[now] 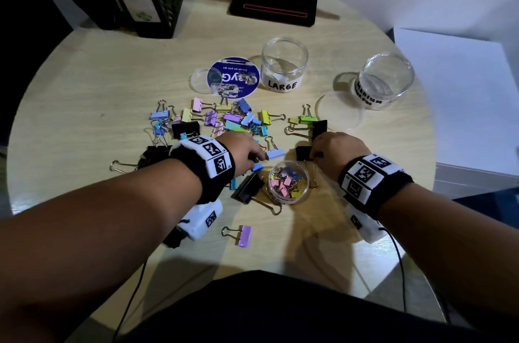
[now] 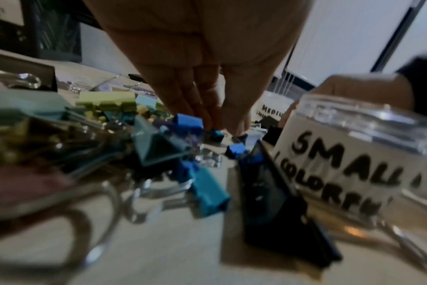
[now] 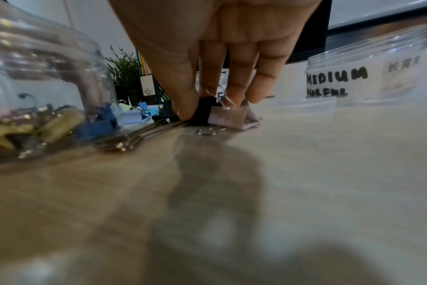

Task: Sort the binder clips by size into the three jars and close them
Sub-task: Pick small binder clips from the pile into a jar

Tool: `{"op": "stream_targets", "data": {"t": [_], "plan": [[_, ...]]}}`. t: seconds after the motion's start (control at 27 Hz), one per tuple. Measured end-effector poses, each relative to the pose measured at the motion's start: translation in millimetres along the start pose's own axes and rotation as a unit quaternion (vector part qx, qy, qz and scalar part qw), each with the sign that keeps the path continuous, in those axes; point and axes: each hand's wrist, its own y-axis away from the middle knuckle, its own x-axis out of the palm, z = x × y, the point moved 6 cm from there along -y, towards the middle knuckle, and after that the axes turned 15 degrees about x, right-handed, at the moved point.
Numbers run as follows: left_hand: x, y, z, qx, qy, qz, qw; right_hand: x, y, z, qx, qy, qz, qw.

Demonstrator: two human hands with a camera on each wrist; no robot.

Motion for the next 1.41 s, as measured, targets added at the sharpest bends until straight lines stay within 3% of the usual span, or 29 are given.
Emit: {"op": "stream_targets", "data": {"t": [0.11,0.26,0.56,0.7,0.96,1.22,1.41], "plan": [[-12.0,3.0,5.9,-0.013,0.011,-0.058,0.998,-4.0,1.3,5.3,-0.004,0.033,-0.002,0.999],[-13.4,0.9,16.3,-0.045,-0.051,-0.001,0.998,-24.8,9.1,38.2,-0.094,0.053,-0.034,0.994],[-6.3,-9.9,14.1,-0.024,-0.045,0.011,0.999,-28.7,-11.5,88.2,-0.186,0.155,0.048,0.969],[-1.6,-15.1,15.0,-0.021,-0.043,0.009,0.999,-19.2,-10.6,93.2,-0.191,0.153,0.079,0.966],[-5.7,-23.8,9.0,-0.006,-0.093,-0.011,0.996,-19.0,-17.0,85.9,-0.161,0.190,0.065,0.966],[0.4,-20.6,5.9,0.030,-0.058,0.010,0.998,-20.5,-10.2,96.1,-0.193,0.109,0.076,0.972],[0.4,-19.5,3.4,0.025,-0.062,0.010,0.998,-17.2,-12.5,99.2,-0.184,0.136,0.087,0.969]]}}
